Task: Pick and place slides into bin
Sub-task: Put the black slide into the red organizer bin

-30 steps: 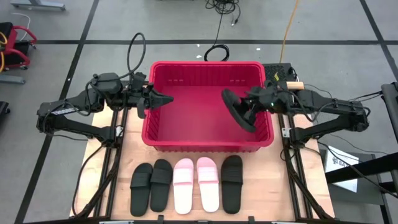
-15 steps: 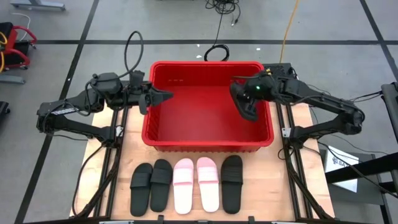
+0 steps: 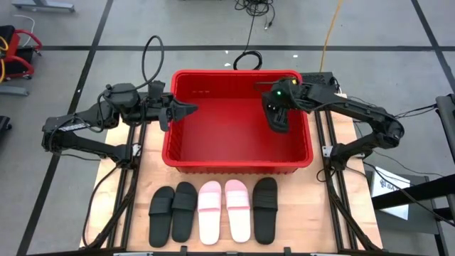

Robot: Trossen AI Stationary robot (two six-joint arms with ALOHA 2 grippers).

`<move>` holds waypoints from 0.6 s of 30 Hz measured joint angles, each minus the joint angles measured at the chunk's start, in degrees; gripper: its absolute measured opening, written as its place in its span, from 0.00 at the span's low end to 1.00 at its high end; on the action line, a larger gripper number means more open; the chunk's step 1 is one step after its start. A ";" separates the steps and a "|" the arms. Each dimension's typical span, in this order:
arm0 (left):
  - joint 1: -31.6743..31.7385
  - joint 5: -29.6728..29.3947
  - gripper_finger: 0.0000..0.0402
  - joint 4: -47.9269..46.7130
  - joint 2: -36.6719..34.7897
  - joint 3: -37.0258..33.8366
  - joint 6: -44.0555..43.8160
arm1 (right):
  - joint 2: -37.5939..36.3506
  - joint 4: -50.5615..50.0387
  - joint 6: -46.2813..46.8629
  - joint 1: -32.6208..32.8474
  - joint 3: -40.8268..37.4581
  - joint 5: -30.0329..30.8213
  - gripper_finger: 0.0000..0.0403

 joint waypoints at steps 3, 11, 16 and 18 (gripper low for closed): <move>0.02 0.00 0.06 0.00 0.00 0.00 0.69 | 2.13 1.00 -0.49 -0.99 -0.86 -0.03 0.01; 0.02 0.04 0.06 -0.15 0.00 0.02 2.54 | 2.31 11.18 -0.57 -3.54 -10.31 0.31 0.01; 0.02 0.07 0.06 -0.18 0.00 0.02 3.69 | 1.58 12.46 -1.36 -4.63 -13.68 1.50 0.01; 0.02 0.09 0.06 -0.20 0.00 0.02 4.57 | 1.58 12.42 -1.99 -4.83 -14.15 1.46 0.01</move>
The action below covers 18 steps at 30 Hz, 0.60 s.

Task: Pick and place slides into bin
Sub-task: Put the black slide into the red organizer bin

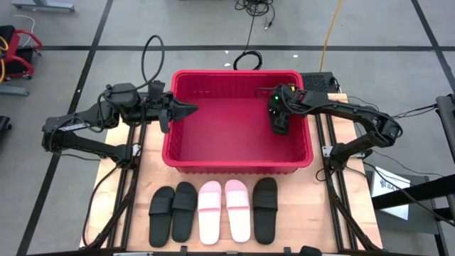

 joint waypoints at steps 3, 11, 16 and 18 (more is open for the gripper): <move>0.00 0.00 0.06 0.00 0.00 0.00 0.10 | 0.00 1.34 -0.75 -0.06 -0.52 -0.02 0.01; 0.00 0.43 0.06 0.00 0.00 0.00 -0.17 | 0.00 4.87 -3.32 -2.03 -3.10 -0.02 0.01; 0.00 0.44 0.06 0.00 0.00 0.00 -0.31 | -0.18 6.98 -3.13 -3.02 -6.10 0.35 0.01; 0.00 0.45 0.06 0.00 0.00 0.00 -0.57 | -0.26 7.57 -3.29 -3.02 -6.86 0.71 0.01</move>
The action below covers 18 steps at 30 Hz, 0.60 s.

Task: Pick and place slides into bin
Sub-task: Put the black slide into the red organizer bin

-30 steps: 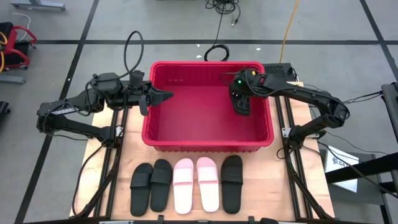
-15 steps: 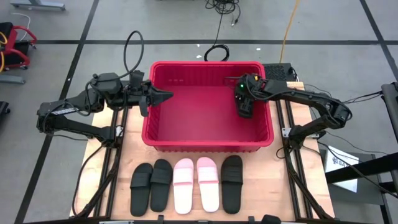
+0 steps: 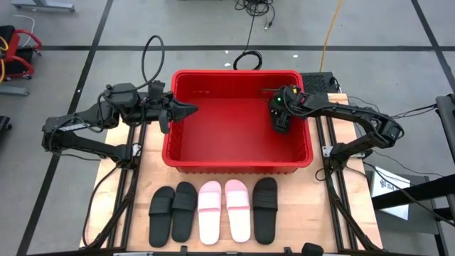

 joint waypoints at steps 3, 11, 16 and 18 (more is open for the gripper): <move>0.00 0.05 0.06 0.02 0.00 0.00 -0.34 | 0.03 0.79 -0.06 0.00 -0.23 0.08 0.01; 0.00 0.08 0.06 0.02 0.02 0.00 -0.42 | 0.52 4.64 0.21 -0.11 -0.37 -2.78 0.01; 0.00 0.12 0.06 0.04 0.02 0.00 -1.11 | 1.61 3.44 0.84 -0.32 -0.80 -6.59 0.03; -0.02 0.15 0.06 0.04 0.02 0.00 -1.16 | 2.16 2.73 0.92 -0.70 -0.76 -6.58 0.04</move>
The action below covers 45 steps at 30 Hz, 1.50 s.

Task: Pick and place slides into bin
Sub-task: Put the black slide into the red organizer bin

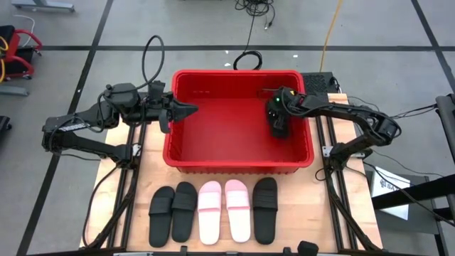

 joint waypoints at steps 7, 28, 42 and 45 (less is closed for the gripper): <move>-0.01 0.96 0.06 0.02 0.00 0.00 -0.35 | 0.81 0.13 2.57 0.02 0.02 4.85 0.03; -0.01 2.20 0.06 -0.01 0.00 0.00 -0.09 | 0.72 -4.49 0.45 0.00 0.09 1.33 0.11; -0.01 2.42 0.06 -0.02 0.00 0.00 0.04 | 0.72 -5.60 1.15 0.07 0.13 5.58 0.41; -0.01 2.44 0.06 -0.03 0.00 0.00 0.04 | 0.57 -6.02 1.27 0.04 0.20 5.92 0.46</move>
